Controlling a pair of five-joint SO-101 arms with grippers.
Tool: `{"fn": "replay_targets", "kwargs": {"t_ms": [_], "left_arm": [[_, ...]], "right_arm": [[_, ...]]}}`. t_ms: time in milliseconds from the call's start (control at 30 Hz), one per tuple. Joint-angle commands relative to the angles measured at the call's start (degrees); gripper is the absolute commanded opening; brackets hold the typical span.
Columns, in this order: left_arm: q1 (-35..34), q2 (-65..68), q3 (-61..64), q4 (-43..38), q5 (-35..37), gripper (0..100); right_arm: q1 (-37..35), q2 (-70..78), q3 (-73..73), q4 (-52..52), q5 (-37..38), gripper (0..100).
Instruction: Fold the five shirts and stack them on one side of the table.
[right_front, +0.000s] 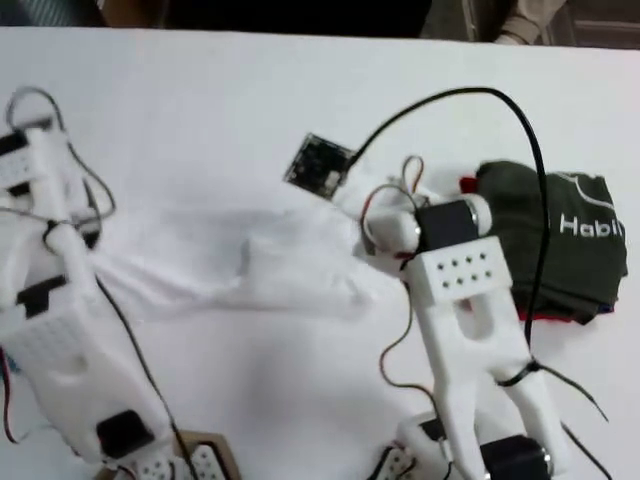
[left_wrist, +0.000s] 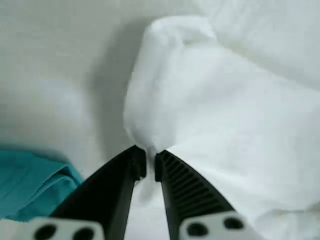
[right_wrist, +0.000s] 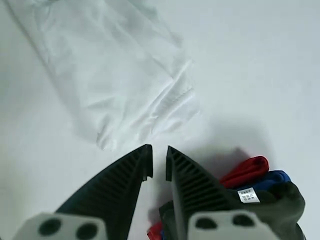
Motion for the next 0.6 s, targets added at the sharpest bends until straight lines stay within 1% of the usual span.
{"fn": "replay_targets", "kwargs": {"t_ms": [0, 133, 233, 400, 567], "left_arm": [[-1.14, -10.64, -8.22, 5.71, 0.26, 3], [1.85, -15.74, -12.26, 9.49, 0.26, 3], [7.12, -18.02, -10.68, 10.11, 0.35, 3], [19.78, -19.96, -5.76, 9.58, 0.53, 3], [33.67, -19.78, -5.32, 8.79, 0.18, 3]], "right_arm": [[2.15, -4.53, -2.55, -0.22, -2.46, 5.7], [3.91, -7.43, -2.29, -0.22, -2.81, 5.8], [5.14, -9.01, -2.29, -0.22, -2.73, 5.8], [9.36, -10.42, -2.29, -0.22, -2.73, 5.9], [19.03, -13.76, -2.29, -0.13, -2.73, 5.9]]}}
